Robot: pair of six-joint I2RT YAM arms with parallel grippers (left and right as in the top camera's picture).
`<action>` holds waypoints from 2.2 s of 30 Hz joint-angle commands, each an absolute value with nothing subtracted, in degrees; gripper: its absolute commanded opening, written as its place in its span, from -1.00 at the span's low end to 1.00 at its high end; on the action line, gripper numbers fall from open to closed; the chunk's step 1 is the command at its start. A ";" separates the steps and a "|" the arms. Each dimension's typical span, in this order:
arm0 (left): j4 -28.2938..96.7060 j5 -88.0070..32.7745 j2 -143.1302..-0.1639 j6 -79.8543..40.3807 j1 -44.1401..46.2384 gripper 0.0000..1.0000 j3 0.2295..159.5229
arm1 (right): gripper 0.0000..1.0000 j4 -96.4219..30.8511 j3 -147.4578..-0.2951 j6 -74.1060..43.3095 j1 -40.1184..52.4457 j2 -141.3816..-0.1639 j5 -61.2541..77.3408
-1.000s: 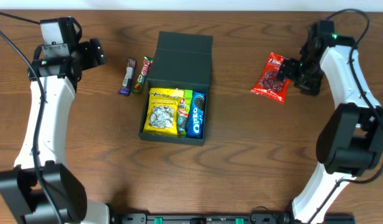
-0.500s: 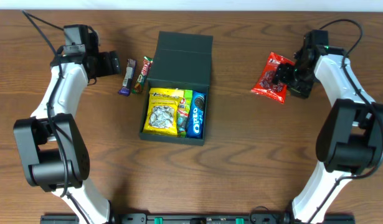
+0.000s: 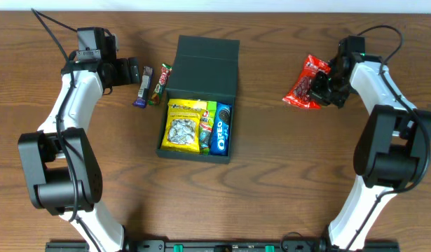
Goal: Pack container
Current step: 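Move the right gripper to the red Hacks bag and grasp it, then carry the red bag over the box and lower it inside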
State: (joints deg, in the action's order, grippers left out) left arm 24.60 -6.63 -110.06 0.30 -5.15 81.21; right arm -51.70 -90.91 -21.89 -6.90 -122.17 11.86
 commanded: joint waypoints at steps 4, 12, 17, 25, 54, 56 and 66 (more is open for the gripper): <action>24.56 -4.93 -110.89 1.34 -6.57 0.95 82.13 | -0.97 -61.54 -103.50 -20.08 -6.74 -122.48 10.15; 24.16 -4.93 -110.89 1.30 -9.61 0.96 82.15 | -0.97 -78.65 -126.06 -15.11 2.48 -122.48 19.29; 23.66 -4.95 -110.89 1.28 -11.99 0.96 82.15 | -0.97 -80.16 -128.44 -15.18 13.58 -122.48 26.28; 23.31 -4.95 -110.89 1.28 -13.96 0.95 82.17 | -0.97 -75.26 -124.64 -22.50 30.04 -122.50 24.21; 22.76 -7.53 -110.89 1.10 -13.91 0.94 82.17 | 0.98 -69.80 -110.96 -22.44 38.85 -122.45 19.51; 22.76 -7.53 -110.89 1.10 -13.91 0.94 82.17 | 0.93 -73.52 -114.15 -22.41 37.87 -122.37 17.32; 22.81 -7.55 -110.89 1.08 -13.91 0.94 82.17 | -0.97 -70.54 -122.15 -9.21 37.63 -122.63 19.09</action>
